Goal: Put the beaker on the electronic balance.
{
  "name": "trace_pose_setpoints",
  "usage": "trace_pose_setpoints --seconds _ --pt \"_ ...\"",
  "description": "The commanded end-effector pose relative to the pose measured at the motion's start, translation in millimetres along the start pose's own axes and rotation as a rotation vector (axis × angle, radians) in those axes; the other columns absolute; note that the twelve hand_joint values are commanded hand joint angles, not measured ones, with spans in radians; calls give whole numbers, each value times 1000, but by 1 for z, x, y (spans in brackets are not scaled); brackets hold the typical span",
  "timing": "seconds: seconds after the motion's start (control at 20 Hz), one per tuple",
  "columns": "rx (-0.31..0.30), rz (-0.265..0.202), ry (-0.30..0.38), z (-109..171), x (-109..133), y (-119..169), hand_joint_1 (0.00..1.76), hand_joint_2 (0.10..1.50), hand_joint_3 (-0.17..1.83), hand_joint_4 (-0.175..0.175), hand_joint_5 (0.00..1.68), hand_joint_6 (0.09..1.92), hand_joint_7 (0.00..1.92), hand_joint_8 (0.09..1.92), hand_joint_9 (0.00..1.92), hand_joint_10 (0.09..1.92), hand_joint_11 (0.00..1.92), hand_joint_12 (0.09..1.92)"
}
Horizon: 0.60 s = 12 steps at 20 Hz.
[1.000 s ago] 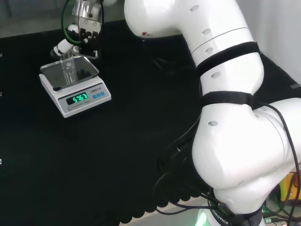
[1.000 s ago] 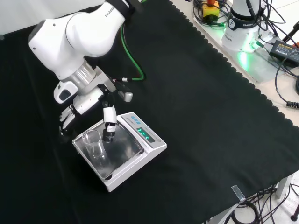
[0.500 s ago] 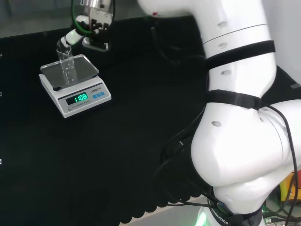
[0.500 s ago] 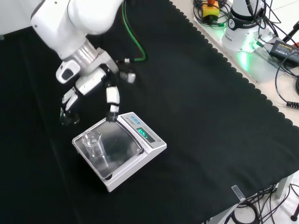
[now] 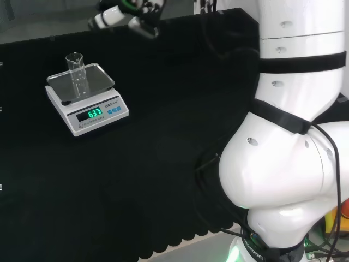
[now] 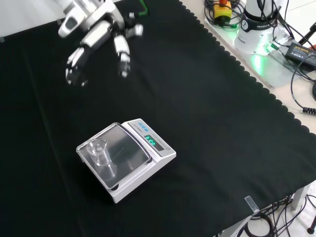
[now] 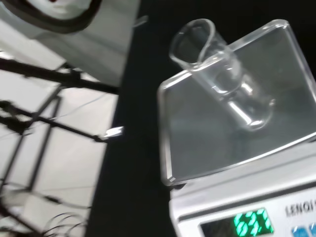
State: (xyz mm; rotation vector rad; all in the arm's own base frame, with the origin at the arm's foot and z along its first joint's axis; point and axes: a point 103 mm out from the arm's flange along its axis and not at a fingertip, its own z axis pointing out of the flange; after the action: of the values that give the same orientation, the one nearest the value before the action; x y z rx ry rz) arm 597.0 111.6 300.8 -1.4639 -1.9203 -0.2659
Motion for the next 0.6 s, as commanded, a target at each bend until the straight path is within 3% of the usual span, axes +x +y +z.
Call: trace_pose_setpoints --seconds 0.05,0.3,0.6 --pt "0 -109 160 -44 5 -79 695 704 234 -99 341 112 55 840 0 674 0 1462" --pt "3 -128 170 -46 15 -99 692 711 230 -99 360 111 77 841 0 675 0 1470" --pt "0 -115 203 -38 22 -107 689 719 225 -97 381 107 91 838 0 677 0 1490"
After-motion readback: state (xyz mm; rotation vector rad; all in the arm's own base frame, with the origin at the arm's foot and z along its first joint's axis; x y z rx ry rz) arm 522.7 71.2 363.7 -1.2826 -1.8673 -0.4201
